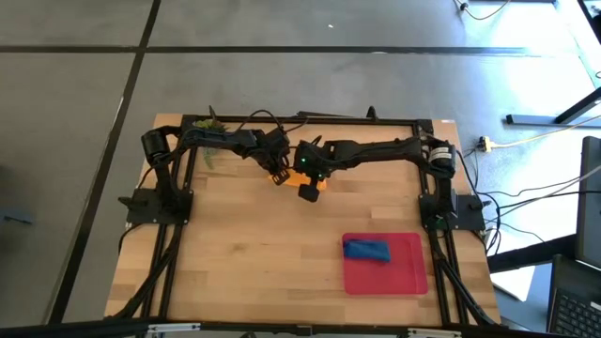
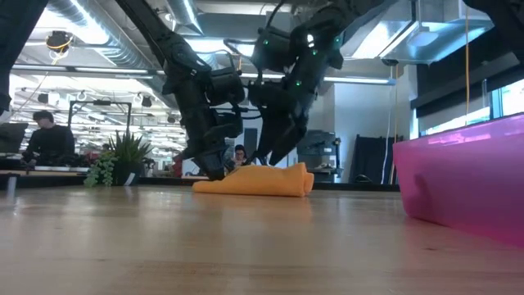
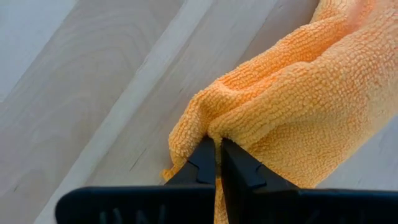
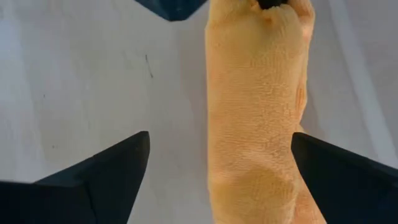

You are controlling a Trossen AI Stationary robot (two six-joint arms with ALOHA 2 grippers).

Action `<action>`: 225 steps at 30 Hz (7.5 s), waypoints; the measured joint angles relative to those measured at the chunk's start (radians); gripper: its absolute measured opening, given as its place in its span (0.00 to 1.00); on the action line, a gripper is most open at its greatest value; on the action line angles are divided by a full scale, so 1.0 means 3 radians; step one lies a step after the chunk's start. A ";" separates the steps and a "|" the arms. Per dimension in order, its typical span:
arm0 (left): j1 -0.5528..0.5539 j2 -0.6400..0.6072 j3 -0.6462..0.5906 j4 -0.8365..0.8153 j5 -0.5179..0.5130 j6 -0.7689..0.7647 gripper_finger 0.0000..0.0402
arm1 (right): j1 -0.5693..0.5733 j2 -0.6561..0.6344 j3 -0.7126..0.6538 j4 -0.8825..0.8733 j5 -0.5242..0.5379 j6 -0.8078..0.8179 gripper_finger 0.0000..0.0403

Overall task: Roll microfiber towels into tight, uniform cylinder then place into a basket
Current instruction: Put the orange microfiber towel into the red bin

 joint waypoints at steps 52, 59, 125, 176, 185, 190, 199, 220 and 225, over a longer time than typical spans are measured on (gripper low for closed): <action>-0.0001 -0.0006 0.0005 0.0005 0.0003 0.0001 0.00 | -0.0088 0.0542 0.0006 0.0348 0.0315 -0.0315 0.53; -0.0001 -0.0006 0.0005 0.0007 0.0003 0.0001 0.00 | -0.0093 0.0542 0.0005 0.0349 0.0327 -0.0323 0.18; -0.0009 -0.2491 0.0008 -0.1239 -0.0279 0.0090 0.26 | 0.0043 -0.0459 -0.0008 -0.0441 0.0206 -0.0269 0.05; -0.0033 -0.2888 0.0006 -0.1015 0.0635 0.0615 0.26 | 0.2939 -0.0596 0.0001 -0.2186 0.0233 0.3000 0.05; -0.0032 -0.2886 0.0005 -0.1017 0.0636 0.0616 0.26 | 0.2935 -0.0385 0.0001 -0.2109 -0.0133 0.2707 0.05; -0.0033 -0.2886 0.0005 -0.1017 0.0634 0.0623 0.26 | 0.2980 -0.0381 0.0001 -0.2070 -0.0233 0.2398 0.05; -0.0033 -0.2887 0.0005 -0.1016 0.0633 0.0623 0.26 | 0.2933 -0.0658 0.0001 -0.2356 0.0174 0.2394 0.05; -0.0033 -0.2886 0.0005 -0.0699 0.0631 0.0586 0.26 | 0.2776 -0.0880 0.0002 -0.3175 0.1253 0.2710 0.05; -0.0032 -0.2886 0.0005 -0.0682 0.0629 0.0585 0.26 | 0.2809 -0.0876 -0.0136 -0.2768 0.1124 0.2695 0.05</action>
